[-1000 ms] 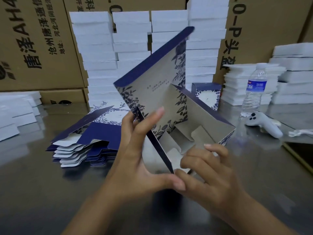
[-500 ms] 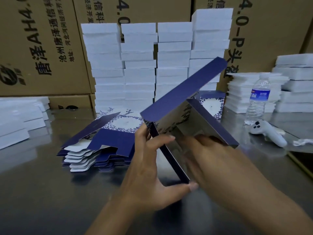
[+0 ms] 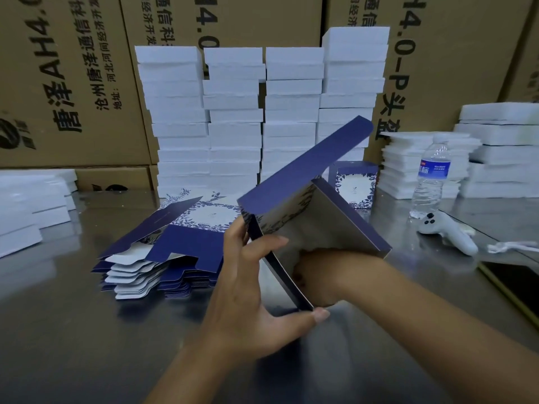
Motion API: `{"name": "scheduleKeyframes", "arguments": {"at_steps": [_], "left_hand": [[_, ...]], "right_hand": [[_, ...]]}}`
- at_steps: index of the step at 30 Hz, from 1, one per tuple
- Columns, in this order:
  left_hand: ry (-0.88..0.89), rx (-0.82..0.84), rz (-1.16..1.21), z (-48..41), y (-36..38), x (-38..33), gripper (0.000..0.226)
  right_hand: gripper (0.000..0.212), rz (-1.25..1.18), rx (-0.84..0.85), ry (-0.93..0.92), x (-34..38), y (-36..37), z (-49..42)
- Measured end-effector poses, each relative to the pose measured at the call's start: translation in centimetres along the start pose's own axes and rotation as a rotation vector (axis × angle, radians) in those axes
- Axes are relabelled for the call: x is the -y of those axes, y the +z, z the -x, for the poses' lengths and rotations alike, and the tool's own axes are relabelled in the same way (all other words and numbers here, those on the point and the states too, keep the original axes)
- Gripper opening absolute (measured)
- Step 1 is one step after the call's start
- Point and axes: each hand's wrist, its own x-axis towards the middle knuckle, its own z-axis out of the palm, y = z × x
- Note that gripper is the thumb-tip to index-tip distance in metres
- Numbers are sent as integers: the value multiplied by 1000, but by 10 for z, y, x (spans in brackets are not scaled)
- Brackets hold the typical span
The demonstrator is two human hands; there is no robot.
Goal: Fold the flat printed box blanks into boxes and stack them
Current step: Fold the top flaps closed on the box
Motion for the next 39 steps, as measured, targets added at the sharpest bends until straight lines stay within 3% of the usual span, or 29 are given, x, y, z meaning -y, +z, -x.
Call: {"name": "scheduleKeyframes", "arguments": {"at_steps": [3,5,11,16,19,22,30,39], "left_hand": [[-20,4,-16,0,-1,-1,79],[-36,-6,-47,0,-2,-1,80],[-147,-40,-90,-4,-5,-3,80],[-238,-55,-64,-4,-6,-2,85],[-251,-37,-52,-2,-4,0,91],[-247,6,-30,-2,-5,2,89],[-325,75,-164,0,-7,14,48],[-397,54,-128,3,-6,18,20]], "right_hand": [[40,84,30,-21,-4,-3,-3],[37,5,-38,-38,-5,-8,1],[23,-572,-799,-149,0,1,48],[27,-497,-1251,-250,3,61,65],[33,-443,-1273,-240,6,76,55],[22,-453,-1287,-133,8,74,40],[29,-721,-1436,-106,-3,65,22],[27,-640,-1565,-45,8,70,29]]}}
